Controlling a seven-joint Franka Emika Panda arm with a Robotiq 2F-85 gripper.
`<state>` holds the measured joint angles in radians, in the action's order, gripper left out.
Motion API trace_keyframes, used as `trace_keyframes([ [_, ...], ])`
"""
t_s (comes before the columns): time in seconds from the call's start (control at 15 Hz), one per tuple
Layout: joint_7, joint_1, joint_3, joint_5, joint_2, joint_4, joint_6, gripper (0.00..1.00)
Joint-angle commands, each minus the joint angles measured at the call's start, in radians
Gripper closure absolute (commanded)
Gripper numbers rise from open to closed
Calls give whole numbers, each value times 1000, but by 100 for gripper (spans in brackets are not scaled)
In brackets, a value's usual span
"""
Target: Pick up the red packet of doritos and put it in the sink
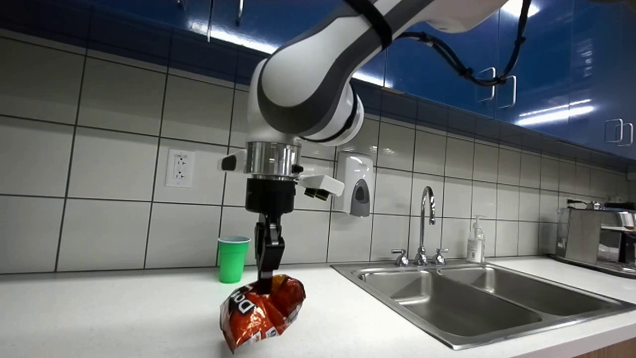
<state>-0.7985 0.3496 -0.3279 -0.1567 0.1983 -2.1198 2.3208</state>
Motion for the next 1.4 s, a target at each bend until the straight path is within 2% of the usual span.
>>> trace_keyframes([
  [0.0, 20, -40, 4, 7, -84, -48, -2, 100],
  [0.27, 29, -83, 39, 11, -120, -74, -3, 100],
  [1.33, 39, -271, 258, -16, -191, -140, -2, 100],
])
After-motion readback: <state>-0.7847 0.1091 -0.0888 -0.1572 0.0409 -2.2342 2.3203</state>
